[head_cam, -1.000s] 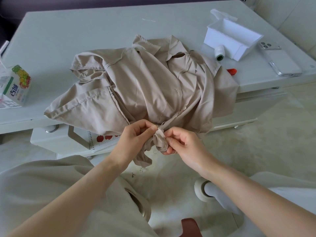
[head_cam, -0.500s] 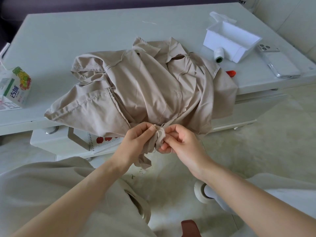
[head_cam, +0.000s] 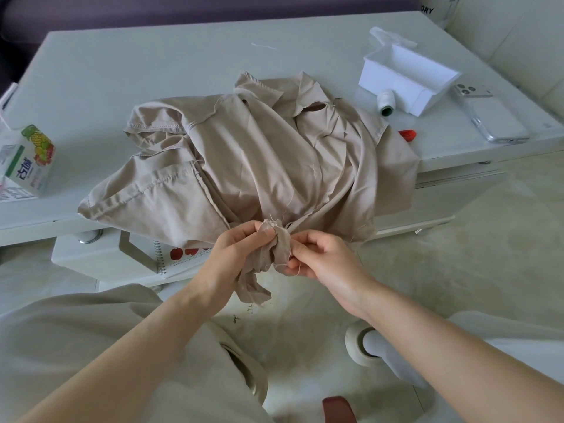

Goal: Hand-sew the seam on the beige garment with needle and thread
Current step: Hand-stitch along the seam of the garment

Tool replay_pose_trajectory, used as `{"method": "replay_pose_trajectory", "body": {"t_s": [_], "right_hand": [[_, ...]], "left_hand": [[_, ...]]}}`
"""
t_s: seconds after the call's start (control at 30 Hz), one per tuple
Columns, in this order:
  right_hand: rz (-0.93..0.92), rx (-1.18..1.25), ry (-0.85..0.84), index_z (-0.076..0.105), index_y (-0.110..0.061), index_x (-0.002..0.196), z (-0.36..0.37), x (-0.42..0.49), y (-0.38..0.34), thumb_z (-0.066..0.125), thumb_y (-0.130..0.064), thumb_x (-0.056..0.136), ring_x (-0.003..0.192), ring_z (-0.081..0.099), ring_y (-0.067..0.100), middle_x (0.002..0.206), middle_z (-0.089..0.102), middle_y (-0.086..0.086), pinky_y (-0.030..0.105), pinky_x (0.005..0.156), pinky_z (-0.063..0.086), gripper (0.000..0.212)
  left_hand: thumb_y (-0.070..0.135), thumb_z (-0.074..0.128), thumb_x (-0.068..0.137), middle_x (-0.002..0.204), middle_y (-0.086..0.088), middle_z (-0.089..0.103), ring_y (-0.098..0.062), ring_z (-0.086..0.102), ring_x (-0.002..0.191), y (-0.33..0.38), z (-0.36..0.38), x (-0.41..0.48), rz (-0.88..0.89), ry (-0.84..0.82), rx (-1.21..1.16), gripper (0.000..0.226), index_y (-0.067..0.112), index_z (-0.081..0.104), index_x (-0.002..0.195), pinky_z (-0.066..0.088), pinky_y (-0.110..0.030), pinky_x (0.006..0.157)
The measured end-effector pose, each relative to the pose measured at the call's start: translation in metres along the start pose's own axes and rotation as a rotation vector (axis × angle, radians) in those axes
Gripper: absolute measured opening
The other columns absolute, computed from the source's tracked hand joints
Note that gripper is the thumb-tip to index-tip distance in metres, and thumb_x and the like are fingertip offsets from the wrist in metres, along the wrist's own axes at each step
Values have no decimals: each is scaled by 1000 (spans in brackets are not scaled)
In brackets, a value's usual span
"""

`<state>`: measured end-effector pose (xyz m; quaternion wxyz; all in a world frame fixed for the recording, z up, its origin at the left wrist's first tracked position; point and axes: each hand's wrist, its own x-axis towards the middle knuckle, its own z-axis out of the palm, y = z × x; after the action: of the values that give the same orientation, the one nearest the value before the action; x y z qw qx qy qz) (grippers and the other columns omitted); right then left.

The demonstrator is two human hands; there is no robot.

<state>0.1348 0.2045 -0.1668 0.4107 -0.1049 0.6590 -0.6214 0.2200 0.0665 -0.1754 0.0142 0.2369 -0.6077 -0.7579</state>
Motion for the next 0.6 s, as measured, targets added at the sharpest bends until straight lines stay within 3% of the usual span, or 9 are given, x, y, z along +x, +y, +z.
{"method": "replay_pose_trajectory", "body": {"t_s": [0.23, 0.47, 0.6], "right_hand": [[-40, -51, 36, 65, -11, 87, -2, 3, -2, 56, 0, 92, 61, 60, 4, 67, 64, -1, 20, 72, 56, 15], [-80, -102, 42, 62, -12, 93, 3, 7, -4, 58, -1, 91, 61, 62, 5, 72, 70, 0, 16, 64, 52, 12], [-323, -328, 197, 54, -25, 97, 6, 6, -3, 54, -5, 93, 79, 63, 0, 92, 68, -10, 17, 74, 49, 20]], "left_hand": [[33, 58, 82, 82, -16, 51, -28, 40, 77, 2, 2, 0, -27, -10, -10, 43, -8, 55, 94, 42, -34, 63], [28, 62, 80, 90, -36, 56, -29, 40, 82, 1, 4, 2, -43, 14, -21, 45, -11, 55, 101, 30, -42, 75], [23, 62, 85, 79, -16, 49, -29, 39, 75, -2, 3, 3, -53, 66, -4, 30, -7, 57, 91, 39, -35, 60]]}}
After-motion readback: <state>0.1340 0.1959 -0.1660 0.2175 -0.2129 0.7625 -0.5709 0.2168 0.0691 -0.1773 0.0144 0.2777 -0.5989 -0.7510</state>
